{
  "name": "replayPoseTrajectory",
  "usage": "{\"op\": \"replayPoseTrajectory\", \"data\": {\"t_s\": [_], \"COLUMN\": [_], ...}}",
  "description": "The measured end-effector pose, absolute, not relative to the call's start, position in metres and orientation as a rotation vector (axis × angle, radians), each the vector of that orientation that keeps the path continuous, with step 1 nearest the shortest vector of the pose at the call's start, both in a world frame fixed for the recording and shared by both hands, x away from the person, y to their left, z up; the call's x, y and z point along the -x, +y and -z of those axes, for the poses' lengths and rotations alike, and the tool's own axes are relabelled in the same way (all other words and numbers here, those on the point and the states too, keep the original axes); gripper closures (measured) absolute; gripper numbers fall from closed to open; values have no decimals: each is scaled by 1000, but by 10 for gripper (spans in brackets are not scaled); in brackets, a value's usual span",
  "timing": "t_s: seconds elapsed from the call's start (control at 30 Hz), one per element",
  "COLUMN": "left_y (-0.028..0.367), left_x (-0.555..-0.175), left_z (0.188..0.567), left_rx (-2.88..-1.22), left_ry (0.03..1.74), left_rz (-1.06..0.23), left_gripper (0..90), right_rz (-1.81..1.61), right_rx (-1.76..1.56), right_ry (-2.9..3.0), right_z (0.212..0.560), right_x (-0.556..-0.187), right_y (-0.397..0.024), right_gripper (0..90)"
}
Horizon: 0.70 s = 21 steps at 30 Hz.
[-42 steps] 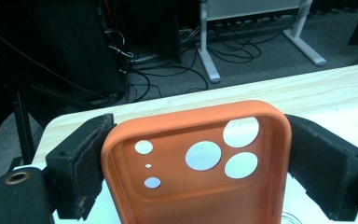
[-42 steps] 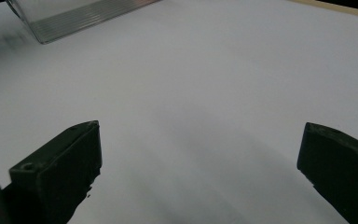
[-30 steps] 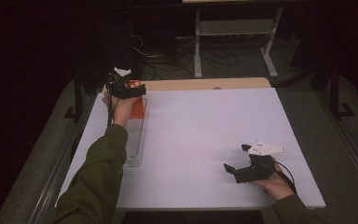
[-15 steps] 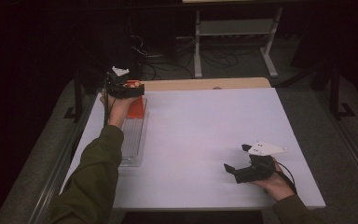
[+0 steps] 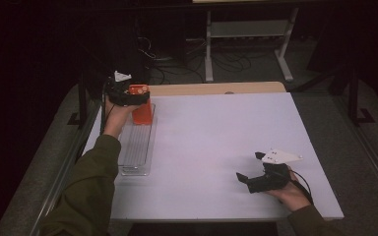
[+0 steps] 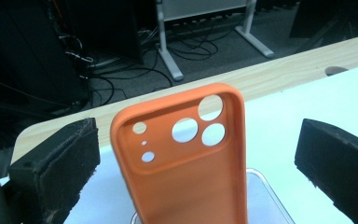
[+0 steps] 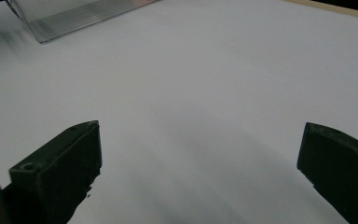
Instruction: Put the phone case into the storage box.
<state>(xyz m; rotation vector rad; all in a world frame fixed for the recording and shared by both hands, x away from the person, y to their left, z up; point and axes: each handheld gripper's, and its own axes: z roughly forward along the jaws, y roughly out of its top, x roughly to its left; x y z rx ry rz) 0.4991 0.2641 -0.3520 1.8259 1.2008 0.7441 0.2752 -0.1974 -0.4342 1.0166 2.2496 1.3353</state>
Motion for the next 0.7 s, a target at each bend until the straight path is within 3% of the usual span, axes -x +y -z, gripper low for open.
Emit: {"op": "replayPoseTrajectory", "data": {"t_s": [0.7], "left_y": [281], "left_x": [-475], "left_z": [341], "left_rx": [-1861], "left_ry": [1034], "left_rz": [-599], "left_gripper": [0], "right_rz": [-1333], "right_rx": [-1018], "right_ry": [2252], "right_z": [434], "right_x": [-274], "right_y": [-195], "right_gripper": [0]}}
